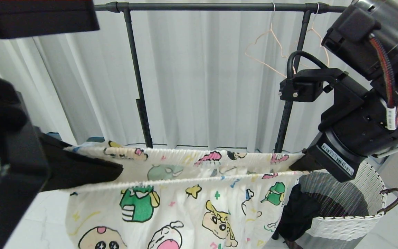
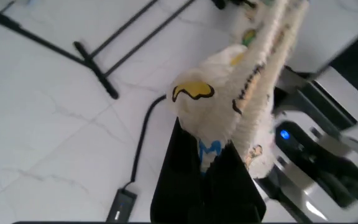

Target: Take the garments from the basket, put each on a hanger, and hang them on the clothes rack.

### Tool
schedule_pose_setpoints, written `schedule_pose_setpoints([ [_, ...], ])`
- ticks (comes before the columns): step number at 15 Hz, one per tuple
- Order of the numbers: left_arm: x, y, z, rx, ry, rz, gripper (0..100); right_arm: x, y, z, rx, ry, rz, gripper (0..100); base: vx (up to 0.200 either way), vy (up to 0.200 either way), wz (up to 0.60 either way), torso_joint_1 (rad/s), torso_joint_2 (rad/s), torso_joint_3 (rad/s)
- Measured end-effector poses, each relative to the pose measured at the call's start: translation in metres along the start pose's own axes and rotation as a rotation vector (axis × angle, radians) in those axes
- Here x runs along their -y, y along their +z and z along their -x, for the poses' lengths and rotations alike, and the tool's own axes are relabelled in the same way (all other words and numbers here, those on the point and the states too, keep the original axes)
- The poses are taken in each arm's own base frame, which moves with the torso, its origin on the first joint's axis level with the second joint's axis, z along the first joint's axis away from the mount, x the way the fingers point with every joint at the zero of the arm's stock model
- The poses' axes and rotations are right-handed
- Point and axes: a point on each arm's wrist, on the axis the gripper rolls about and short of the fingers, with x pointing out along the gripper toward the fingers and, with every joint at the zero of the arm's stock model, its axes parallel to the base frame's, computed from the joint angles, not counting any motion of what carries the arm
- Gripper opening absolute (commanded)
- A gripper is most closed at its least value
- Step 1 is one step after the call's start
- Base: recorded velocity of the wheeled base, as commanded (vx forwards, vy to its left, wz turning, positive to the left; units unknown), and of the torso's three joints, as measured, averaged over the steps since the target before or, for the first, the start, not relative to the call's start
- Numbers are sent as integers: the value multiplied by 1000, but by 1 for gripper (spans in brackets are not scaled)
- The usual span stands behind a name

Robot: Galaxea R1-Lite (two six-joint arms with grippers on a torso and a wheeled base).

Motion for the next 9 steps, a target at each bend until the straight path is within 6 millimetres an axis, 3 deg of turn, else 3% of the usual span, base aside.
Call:
schedule_pose_setpoints([
  [3, -3, 20, -22, 36, 53, 58, 0, 18, -1, 0, 1, -33, -63, 100, 0, 0, 0, 0, 0, 0],
  [7, -7, 30, -43, 11, 81, 85, 0, 48, -15, 20, 16, -62, -192, 100, 0, 0, 0, 0, 0, 0],
  [9, -12, 41, -52, 64, 95, 123, 0, 54, -20, 34, 78, -72, -253, 100, 0, 0, 0, 0, 0, 0],
])
